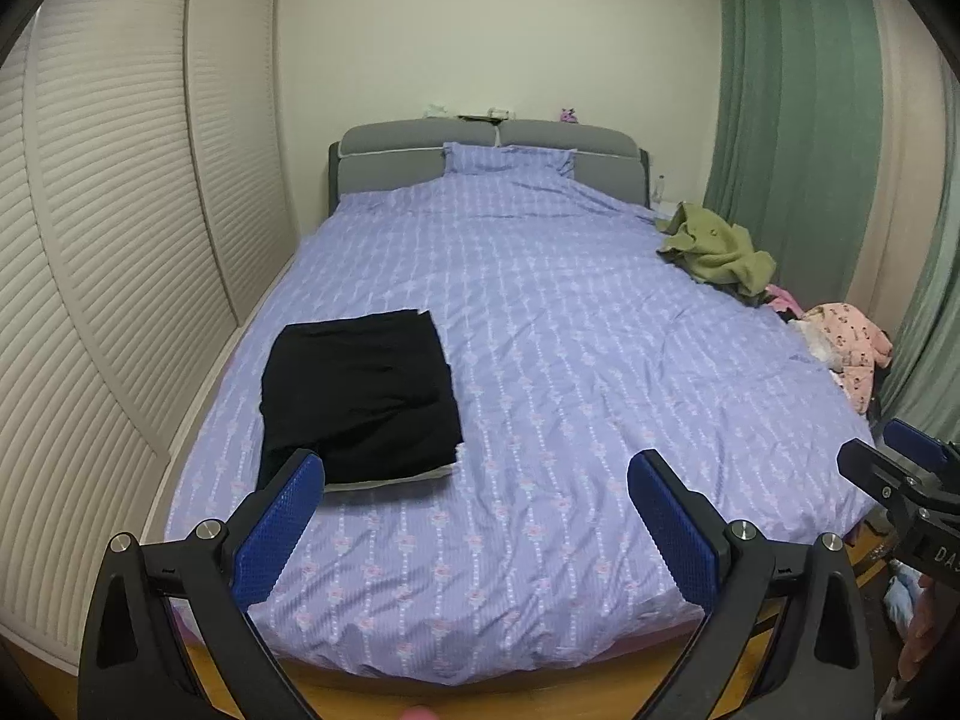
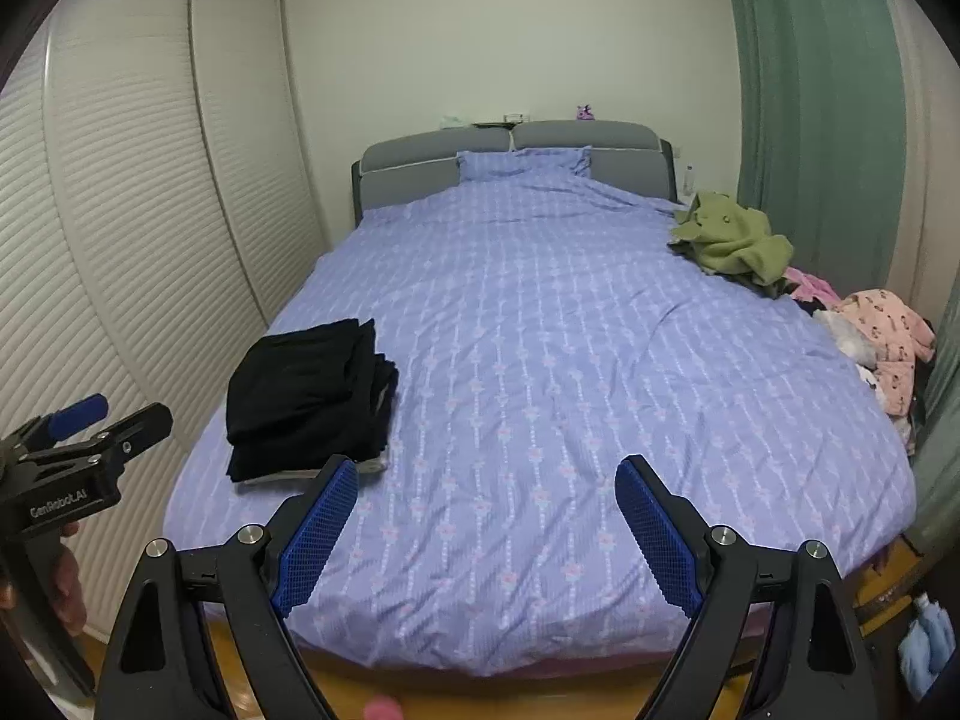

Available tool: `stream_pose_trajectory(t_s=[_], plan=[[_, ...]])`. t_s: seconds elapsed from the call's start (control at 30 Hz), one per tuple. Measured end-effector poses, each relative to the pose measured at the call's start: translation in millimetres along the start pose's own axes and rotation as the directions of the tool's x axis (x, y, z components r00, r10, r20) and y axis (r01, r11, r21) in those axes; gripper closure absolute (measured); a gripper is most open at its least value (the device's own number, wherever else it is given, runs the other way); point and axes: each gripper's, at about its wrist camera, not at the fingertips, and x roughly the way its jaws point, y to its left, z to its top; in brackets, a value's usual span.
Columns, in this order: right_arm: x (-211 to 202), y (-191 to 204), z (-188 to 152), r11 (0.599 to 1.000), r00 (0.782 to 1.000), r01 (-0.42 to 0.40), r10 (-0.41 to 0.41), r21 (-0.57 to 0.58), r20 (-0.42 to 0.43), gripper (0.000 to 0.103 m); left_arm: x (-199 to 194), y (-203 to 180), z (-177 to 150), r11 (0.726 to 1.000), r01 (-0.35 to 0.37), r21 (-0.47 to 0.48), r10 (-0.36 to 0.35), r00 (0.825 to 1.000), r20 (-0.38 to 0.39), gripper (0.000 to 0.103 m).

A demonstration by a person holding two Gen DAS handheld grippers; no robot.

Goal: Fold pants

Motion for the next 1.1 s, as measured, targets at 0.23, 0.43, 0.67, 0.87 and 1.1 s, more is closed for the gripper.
stream_pose_trajectory(t_s=[0.23,0.43,0.67,0.87,1.1], plan=[[-17.9,-16.4,-8.3,0.999,1.000,0.029,-0.029,0.016,0.010,0.014,-15.4,-23.0,-8.6,0.999,0.012,0.044,-0.013,1.000,0.017,0.000],[-28.2,-23.7,-15.8,0.999,0.999,0.046,-0.047,0.026,0.011,0.014,-25.7,-30.5,-13.3,0.998,0.035,0.060,-0.036,0.999,0.021,0.000],[-38.1,-26.1,-17.8,0.998,0.998,0.054,-0.055,0.020,0.030,0.014,-32.7,-34.4,-15.0,0.997,0.035,0.065,-0.038,0.999,0.039,0.000],[-42.3,-24.6,-19.3,0.998,0.998,0.055,-0.056,0.014,0.034,0.014,-36.0,-36.5,-15.6,0.997,0.037,0.072,-0.041,0.998,0.047,0.000],[-46.4,-24.5,-20.3,0.998,0.998,0.062,-0.063,0.010,0.032,0.014,-34.2,-40.8,-15.3,0.993,0.069,0.093,-0.072,0.997,0.033,0.000]])
